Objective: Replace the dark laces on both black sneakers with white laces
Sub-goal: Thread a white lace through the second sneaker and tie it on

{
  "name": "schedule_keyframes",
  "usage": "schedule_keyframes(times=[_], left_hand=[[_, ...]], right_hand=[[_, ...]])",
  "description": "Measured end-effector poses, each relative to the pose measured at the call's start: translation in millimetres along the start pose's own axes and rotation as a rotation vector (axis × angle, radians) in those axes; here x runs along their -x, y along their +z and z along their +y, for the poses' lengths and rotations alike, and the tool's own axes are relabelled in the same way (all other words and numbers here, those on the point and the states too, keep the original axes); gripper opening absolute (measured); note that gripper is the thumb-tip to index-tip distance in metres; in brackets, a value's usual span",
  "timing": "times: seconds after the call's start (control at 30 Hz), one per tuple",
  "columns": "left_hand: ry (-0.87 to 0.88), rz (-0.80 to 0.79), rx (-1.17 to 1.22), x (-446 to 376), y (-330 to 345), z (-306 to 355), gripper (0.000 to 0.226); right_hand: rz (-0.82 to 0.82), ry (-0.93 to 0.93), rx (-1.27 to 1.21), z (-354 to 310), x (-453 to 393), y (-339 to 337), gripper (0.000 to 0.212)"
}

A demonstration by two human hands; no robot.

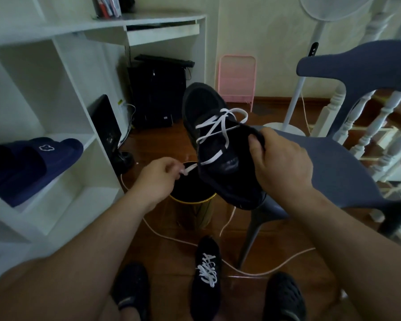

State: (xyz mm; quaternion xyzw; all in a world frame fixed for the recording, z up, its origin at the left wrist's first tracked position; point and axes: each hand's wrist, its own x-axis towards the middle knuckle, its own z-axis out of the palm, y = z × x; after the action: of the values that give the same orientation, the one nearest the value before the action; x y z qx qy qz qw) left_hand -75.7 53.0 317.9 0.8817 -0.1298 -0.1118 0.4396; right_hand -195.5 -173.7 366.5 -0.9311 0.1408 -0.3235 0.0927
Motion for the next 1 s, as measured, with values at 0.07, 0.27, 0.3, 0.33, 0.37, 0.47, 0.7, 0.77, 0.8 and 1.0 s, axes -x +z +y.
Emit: schedule_keyframes(times=[0.07, 0.27, 0.3, 0.33, 0.37, 0.47, 0.7, 0.77, 0.8, 1.0], left_hand=[[0.022, -0.043, 0.266, 6.7, 5.2, 13.3, 0.035], [-0.159, -0.241, 0.652, 26.9, 19.8, 38.8, 0.083], [-0.171, -0.263, 0.694, 29.1, 20.5, 40.2, 0.077], [-0.162, -0.28, 0.712, 30.3, 20.5, 41.2, 0.068], [-0.141, -0.294, 0.719, 30.7, 20.0, 41.3, 0.059], [-0.086, -0.309, 0.715, 29.7, 17.2, 41.0, 0.041], [-0.018, -0.263, -0.009, 10.2, -4.3, 11.0, 0.033], [-0.034, -0.253, -0.324, 2.2, -11.8, -1.7, 0.031], [-0.055, -0.243, -0.46, -1.3, -14.1, -6.6, 0.031], [-0.083, -0.182, -0.474, -7.9, -20.3, -10.7, 0.048]], right_hand=[[0.015, -0.012, -0.019, -1.5, -1.1, 0.7, 0.039], [0.045, 0.016, -0.027, -2.0, -3.8, 1.9, 0.035], [0.055, 0.012, -0.02, -1.6, -3.7, 2.0, 0.035], [0.06, 0.009, -0.013, -1.2, -3.7, 1.9, 0.035], [0.057, 0.011, -0.011, -0.8, -3.9, 1.7, 0.035], [0.048, 0.016, -0.02, 0.8, -4.4, 0.2, 0.035], [0.082, 0.019, -0.067, 6.3, -5.2, -5.6, 0.035], [0.096, 0.012, -0.087, 8.7, -5.0, -7.8, 0.036], [0.094, -0.001, -0.081, 9.4, -4.6, -8.1, 0.036], [0.05, -0.032, -0.086, 8.0, -3.7, 0.4, 0.041]])
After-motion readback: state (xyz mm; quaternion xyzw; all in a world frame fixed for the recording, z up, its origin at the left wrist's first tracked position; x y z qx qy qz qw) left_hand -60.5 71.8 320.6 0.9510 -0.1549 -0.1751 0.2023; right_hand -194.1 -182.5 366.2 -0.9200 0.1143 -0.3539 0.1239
